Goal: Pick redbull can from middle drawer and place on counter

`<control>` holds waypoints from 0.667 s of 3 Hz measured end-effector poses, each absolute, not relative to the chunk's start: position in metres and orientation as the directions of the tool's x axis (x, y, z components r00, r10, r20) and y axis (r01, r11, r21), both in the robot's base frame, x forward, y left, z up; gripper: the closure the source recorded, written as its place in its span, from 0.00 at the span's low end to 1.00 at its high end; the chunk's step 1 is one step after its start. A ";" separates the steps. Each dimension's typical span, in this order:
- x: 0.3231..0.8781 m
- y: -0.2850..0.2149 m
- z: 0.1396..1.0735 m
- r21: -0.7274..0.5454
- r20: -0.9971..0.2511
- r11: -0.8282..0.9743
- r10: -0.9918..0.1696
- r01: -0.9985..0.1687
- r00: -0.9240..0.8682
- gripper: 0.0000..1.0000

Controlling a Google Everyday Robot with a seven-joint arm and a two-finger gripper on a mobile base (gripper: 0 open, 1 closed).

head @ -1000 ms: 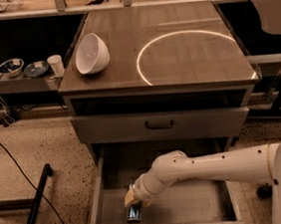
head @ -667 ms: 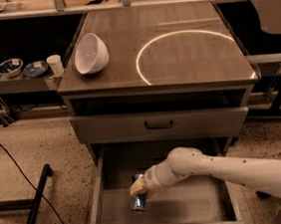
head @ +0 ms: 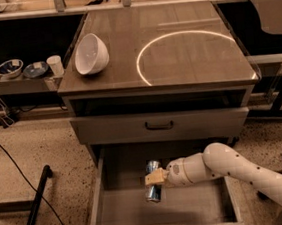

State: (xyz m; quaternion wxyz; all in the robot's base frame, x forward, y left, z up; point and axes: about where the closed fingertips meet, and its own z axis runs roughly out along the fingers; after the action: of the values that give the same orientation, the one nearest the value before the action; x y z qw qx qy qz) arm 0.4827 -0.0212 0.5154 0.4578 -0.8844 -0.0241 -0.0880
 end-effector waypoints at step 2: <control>0.448 -0.026 0.624 -0.788 0.326 -0.544 0.030 0.289 0.945 1.00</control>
Offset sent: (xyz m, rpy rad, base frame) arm -0.0514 -0.0125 0.1815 0.0099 -0.2527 0.1036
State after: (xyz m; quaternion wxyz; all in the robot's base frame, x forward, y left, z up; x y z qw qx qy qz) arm 0.4476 -0.0263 0.6235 0.4685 -0.8677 -0.0921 -0.1380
